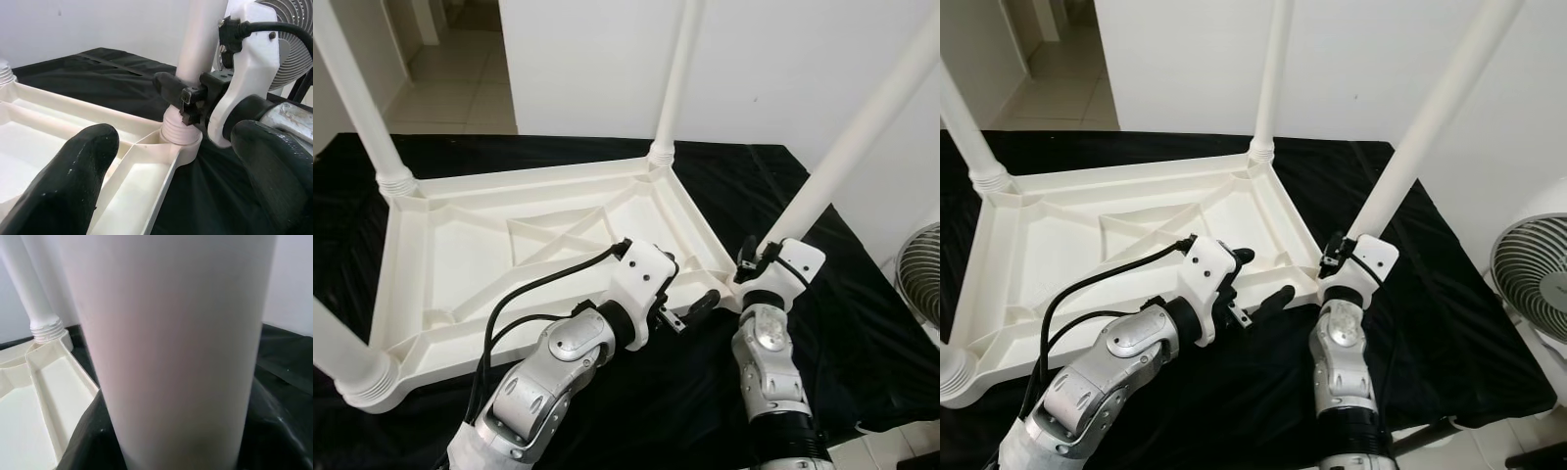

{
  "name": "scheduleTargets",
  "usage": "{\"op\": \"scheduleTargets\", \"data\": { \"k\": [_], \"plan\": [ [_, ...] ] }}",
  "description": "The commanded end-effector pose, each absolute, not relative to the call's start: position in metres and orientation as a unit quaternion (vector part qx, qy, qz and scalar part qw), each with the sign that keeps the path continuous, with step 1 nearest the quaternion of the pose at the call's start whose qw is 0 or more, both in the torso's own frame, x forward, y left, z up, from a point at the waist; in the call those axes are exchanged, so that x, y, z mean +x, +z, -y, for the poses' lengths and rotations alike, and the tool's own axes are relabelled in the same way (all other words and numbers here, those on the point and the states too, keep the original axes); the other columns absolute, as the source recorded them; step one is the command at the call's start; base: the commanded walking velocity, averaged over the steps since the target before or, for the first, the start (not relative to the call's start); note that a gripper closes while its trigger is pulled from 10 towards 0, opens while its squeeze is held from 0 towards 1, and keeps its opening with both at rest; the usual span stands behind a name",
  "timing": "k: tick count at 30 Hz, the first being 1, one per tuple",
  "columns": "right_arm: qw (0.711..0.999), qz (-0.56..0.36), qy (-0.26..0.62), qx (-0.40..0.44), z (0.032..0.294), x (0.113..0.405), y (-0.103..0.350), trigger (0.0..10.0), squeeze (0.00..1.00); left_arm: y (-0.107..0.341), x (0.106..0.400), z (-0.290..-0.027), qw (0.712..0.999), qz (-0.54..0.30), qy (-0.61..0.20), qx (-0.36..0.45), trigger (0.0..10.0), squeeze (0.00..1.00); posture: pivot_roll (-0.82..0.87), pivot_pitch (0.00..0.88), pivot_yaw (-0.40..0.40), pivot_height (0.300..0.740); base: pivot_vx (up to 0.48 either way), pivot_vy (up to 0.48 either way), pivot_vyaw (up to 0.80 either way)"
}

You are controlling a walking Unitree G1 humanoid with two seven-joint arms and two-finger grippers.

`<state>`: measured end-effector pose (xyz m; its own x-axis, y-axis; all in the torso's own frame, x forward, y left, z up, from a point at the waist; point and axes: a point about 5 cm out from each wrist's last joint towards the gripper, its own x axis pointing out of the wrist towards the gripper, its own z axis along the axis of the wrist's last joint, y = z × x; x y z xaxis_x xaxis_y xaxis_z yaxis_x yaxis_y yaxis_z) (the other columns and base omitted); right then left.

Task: Building children table

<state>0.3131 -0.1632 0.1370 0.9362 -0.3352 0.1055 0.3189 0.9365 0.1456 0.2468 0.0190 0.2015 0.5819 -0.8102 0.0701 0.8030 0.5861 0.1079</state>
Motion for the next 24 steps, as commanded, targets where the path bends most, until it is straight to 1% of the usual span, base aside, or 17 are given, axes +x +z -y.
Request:
{"op": "scheduleTargets", "data": {
  "k": [1, 2, 3, 5, 7, 10, 12, 16, 18, 19, 20, 21, 22, 24],
  "plan": [
    [0.983, -0.039, -0.167, 0.065, 0.161, 0.301, 0.093, 10.0, 0.69, 0.2, 0.246, -0.017, 0.886, 0.053, -0.458, 0.033, 10.0, 0.0, 0.02, 0.089, -0.038, 0.74, 0.0, 0.0, 0.0],
    [0.985, -0.031, -0.151, 0.072, 0.158, 0.301, 0.094, 10.0, 1.0, 0.2, 0.246, -0.017, 0.887, 0.053, -0.458, 0.033, 10.0, 0.0, 0.02, 0.088, -0.037, 0.74, 0.0, 0.0, 0.0],
    [0.985, -0.031, -0.151, 0.072, 0.158, 0.301, 0.094, 10.0, 1.0, 0.2, 0.246, -0.017, 0.887, 0.053, -0.458, 0.033, 10.0, 0.0, 0.02, 0.088, -0.037, 0.74, 0.0, 0.0, 0.0],
    [0.989, -0.012, -0.111, 0.094, 0.149, 0.303, 0.1, 10.0, 1.0, 0.2, 0.246, -0.017, 0.887, 0.053, -0.458, 0.033, 10.0, 0.0, 0.02, 0.087, -0.037, 0.74, 0.0, 0.0, 0.0],
    [0.99, 0.0, -0.094, 0.103, 0.147, 0.304, 0.104, 10.0, 1.0, 0.2, 0.247, -0.017, 0.887, 0.054, -0.457, 0.033, 10.0, 0.0, 0.02, 0.087, -0.037, 0.74, 0.0, 0.0, 0.0],
    [0.99, 0.021, -0.076, 0.119, 0.148, 0.306, 0.113, 10.0, 1.0, 0.2, 0.247, -0.017, 0.887, 0.054, -0.457, 0.033, 10.0, 0.0, 0.02, 0.083, -0.035, 0.74, 0.0, 0.0, 0.0],
    [0.991, 0.038, -0.065, 0.114, 0.153, 0.309, 0.122, 10.0, 1.0, 0.2, 0.248, -0.017, 0.887, 0.055, -0.457, 0.032, 10.0, 0.0, 0.01, 0.08, -0.035, 0.74, 0.0, 0.0, 0.0],
    [0.992, 0.048, -0.059, 0.1, 0.156, 0.309, 0.128, 10.0, 1.0, 0.2, 0.248, -0.016, 0.887, 0.056, -0.458, 0.032, 10.0, 0.0, 0.01, 0.078, -0.034, 0.74, 0.0, 0.0, 0.0],
    [0.995, 0.056, -0.047, 0.065, 0.16, 0.31, 0.133, 10.0, 1.0, 0.201, 0.248, -0.015, 0.886, 0.056, -0.458, 0.031, 10.0, 0.0, 0.01, 0.077, -0.033, 0.74, 0.0, 0.0, 0.0],
    [0.995, 0.056, -0.047, 0.065, 0.16, 0.31, 0.133, 10.0, 1.0, 0.201, 0.248, -0.015, 0.886, 0.056, -0.458, 0.031, 10.0, 0.0, 0.01, 0.077, -0.033, 0.74, 0.0, 0.0, 0.0],
    [0.996, 0.06, -0.037, 0.064, 0.162, 0.311, 0.135, 10.0, 0.11, 0.201, 0.249, -0.015, 0.886, 0.057, -0.459, 0.031, 10.0, 0.0, 0.01, 0.075, -0.032, 0.74, 0.0, 0.0, 0.0],
    [0.995, 0.062, -0.027, 0.066, 0.163, 0.311, 0.136, 10.0, 0.11, 0.201, 0.249, -0.015, 0.886, 0.057, -0.459, 0.032, 10.0, 0.0, 0.01, 0.075, -0.032, 0.74, 0.0, 0.0, 0.0],
    [0.995, 0.067, -0.018, 0.069, 0.166, 0.312, 0.139, 10.0, 0.0, 0.201, 0.249, -0.015, 0.886, 0.057, -0.459, 0.032, 10.0, 0.0, 0.01, 0.073, -0.03, 0.74, 0.0, 0.0, 0.0],
    [0.995, 0.073, -0.004, 0.07, 0.171, 0.313, 0.142, 10.0, 0.0, 0.2, 0.249, -0.016, 0.886, 0.055, -0.46, 0.032, 10.0, 0.0, 0.01, 0.071, -0.028, 0.74, 0.0, 0.0, 0.0]
  ]
}}
